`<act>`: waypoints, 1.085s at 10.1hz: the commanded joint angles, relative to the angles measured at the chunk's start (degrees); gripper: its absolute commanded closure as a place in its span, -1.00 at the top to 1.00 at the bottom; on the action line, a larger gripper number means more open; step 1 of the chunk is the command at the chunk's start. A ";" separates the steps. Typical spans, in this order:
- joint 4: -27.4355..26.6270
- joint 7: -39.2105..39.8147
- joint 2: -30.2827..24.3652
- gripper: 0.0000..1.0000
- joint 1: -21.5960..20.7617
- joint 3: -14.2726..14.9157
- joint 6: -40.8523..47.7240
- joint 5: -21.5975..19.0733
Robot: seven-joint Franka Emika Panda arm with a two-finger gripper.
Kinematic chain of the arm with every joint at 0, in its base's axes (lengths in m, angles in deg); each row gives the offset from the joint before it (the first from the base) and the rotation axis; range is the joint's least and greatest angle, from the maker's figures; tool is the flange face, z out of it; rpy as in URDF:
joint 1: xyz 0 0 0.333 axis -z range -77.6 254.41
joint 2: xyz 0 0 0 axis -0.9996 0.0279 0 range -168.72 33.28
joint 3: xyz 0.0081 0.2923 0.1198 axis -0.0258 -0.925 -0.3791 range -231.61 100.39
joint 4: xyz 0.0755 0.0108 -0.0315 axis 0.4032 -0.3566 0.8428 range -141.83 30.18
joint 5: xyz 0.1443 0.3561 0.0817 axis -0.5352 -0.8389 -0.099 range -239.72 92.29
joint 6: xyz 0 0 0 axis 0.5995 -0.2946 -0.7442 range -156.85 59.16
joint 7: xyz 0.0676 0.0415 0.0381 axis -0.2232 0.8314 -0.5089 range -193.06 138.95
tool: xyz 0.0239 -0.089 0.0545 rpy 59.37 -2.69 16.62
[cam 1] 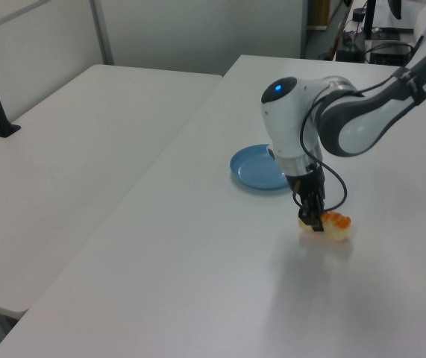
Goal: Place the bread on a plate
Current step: 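Carry the held bread roll over the blue plate and lower it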
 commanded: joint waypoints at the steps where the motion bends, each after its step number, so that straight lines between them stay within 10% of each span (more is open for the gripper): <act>1: 5.06 1.64 -1.86 -0.70 4.64 0.23 4.09 -0.34; 9: 15.89 2.54 6.92 -0.38 12.13 7.27 -8.38 0.18; 11: 16.33 -0.08 9.64 0.04 11.95 7.36 -13.01 0.70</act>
